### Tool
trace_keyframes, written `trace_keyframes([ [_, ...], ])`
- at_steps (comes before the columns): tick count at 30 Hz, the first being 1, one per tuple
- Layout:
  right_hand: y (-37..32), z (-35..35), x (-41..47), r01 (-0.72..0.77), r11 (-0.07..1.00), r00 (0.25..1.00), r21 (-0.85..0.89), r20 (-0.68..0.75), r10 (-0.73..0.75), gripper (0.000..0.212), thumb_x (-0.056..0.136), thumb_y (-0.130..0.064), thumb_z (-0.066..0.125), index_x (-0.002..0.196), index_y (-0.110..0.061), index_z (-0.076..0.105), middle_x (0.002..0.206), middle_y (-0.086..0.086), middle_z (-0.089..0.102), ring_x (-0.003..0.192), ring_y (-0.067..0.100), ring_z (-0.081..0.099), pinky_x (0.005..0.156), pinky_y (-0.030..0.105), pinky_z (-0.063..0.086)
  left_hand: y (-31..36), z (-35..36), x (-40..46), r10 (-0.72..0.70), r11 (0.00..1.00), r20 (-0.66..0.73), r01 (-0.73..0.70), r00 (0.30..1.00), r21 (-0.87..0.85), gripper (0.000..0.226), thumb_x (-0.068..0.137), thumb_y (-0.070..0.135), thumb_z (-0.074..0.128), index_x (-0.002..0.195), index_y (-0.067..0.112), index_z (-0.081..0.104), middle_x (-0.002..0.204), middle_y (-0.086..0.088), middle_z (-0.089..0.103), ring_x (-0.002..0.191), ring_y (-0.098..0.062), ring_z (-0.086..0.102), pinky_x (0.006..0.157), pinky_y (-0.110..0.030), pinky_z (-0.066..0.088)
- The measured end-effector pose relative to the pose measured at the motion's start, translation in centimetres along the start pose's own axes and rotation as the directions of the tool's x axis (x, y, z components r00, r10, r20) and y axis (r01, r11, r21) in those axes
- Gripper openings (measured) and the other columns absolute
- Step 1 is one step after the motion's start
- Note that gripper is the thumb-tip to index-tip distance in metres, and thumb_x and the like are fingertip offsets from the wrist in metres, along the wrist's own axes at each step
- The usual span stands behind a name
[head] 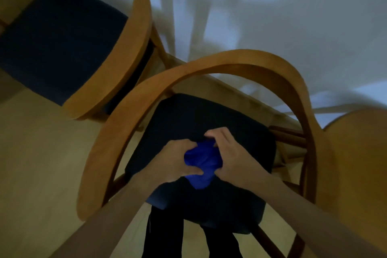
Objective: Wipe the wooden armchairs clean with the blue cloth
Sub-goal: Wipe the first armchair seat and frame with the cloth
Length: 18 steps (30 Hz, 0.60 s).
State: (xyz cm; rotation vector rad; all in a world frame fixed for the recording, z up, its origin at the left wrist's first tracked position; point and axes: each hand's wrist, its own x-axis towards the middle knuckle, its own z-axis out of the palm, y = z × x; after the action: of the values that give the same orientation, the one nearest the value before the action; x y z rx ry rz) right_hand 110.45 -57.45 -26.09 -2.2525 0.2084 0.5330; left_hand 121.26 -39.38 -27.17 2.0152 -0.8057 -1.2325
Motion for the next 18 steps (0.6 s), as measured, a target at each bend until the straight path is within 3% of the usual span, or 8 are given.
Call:
trace_keyframes([
  [4,3.7,-1.1,-1.1,-0.109,0.994,0.993,-0.029,-0.043,0.108,0.04,0.073,-0.032,0.079,0.099,-0.038,0.049,0.105,-0.021,0.042,0.086,-0.006,0.049,0.082,0.018,0.044,3.8,-0.7,2.9,0.152,0.981,0.037,-0.155,0.988,0.12,0.027,0.077,0.046,0.073,0.081,0.041,0.047,0.082,0.014,0.052,0.075,-0.002,0.053,0.063,-0.016,0.037],
  [6,5.1,-1.1,-1.5,-0.164,0.986,0.986,-0.004,-0.036,0.164,0.042,0.073,-0.035,0.077,0.096,-0.046,0.044,0.093,-0.023,0.051,0.083,-0.009,0.05,0.095,0.024,0.042,5.4,-1.0,3.6,0.216,0.968,0.066,-0.222,0.974,0.115,0.024,0.08,0.038,0.071,0.084,0.041,0.047,0.084,0.016,0.052,0.078,-0.001,0.054,0.065,-0.015,0.037],
  [8,6.4,-1.0,-1.9,-0.211,0.975,0.977,0.062,-0.011,0.213,0.045,0.073,-0.033,0.077,0.096,-0.051,0.043,0.093,-0.025,0.053,0.088,-0.011,0.053,0.093,0.021,0.041,6.6,-1.9,3.9,0.242,0.962,0.075,-0.249,0.967,0.11,0.023,0.081,0.032,0.069,0.088,0.041,0.049,0.087,0.017,0.055,0.08,-0.002,0.057,0.066,-0.014,0.04],
  [10,7.7,-0.8,-2.3,-0.26,0.962,0.966,0.081,0.02,0.26,0.046,0.074,-0.029,0.079,0.097,-0.052,0.046,0.102,-0.025,0.046,0.093,-0.007,0.052,0.085,0.016,0.04,7.1,-3.0,4.0,0.225,0.973,0.066,-0.227,0.972,0.035,0.021,0.082,0.031,0.068,0.091,0.04,0.051,0.088,0.016,0.06,0.081,-0.002,0.061,0.068,-0.013,0.045],
  [12,9.0,-0.3,-3.0,-0.354,0.934,0.935,0.051,0.054,0.352,0.039,0.078,-0.024,0.077,0.103,-0.041,0.053,0.109,-0.022,0.043,0.095,-0.001,0.052,0.092,0.022,0.043,6.8,-3.6,3.9,0.168,0.986,0.058,-0.166,0.984,-0.026,0.022,0.082,0.034,0.069,0.096,0.039,0.053,0.091,0.015,0.063,0.082,-0.003,0.064,0.071,-0.013,0.048],
  [15,10.5,0.1,-4.0,-0.442,0.897,0.894,0.007,0.084,0.44,0.027,0.09,-0.027,0.066,0.107,-0.033,0.046,0.099,-0.011,0.058,0.093,0.008,0.059,0.109,0.037,0.038,5.1,-3.1,3.6,0.056,0.998,0.032,-0.057,0.998,0.009,0.025,0.08,0.035,0.072,0.095,0.037,0.052,0.089,0.014,0.062,0.082,-0.002,0.062,0.071,-0.018,0.048],
  [16,10.8,0.1,-4.4,-0.462,0.887,0.885,0.02,0.075,0.459,0.025,0.092,-0.028,0.062,0.106,-0.034,0.042,0.095,-0.01,0.058,0.09,0.008,0.06,0.107,0.038,0.04,4.3,-2.9,3.5,0.017,1.0,0.01,-0.017,1.0,0.01,0.026,0.08,0.033,0.073,0.094,0.036,0.052,0.087,0.014,0.062,0.082,-0.001,0.061,0.072,-0.02,0.046],
  [18,11.3,0.1,-5.2,-0.477,0.869,0.875,0.134,-0.022,0.484,0.021,0.095,-0.03,0.058,0.103,-0.035,0.039,0.093,-0.012,0.054,0.084,0.003,0.058,0.085,0.029,0.05,2.7,-3.0,3.5,-0.063,0.998,-0.029,0.062,0.998,-0.029,0.027,0.08,0.03,0.074,0.097,0.036,0.054,0.091,0.014,0.062,0.086,0.003,0.059,0.075,-0.021,0.043],
])
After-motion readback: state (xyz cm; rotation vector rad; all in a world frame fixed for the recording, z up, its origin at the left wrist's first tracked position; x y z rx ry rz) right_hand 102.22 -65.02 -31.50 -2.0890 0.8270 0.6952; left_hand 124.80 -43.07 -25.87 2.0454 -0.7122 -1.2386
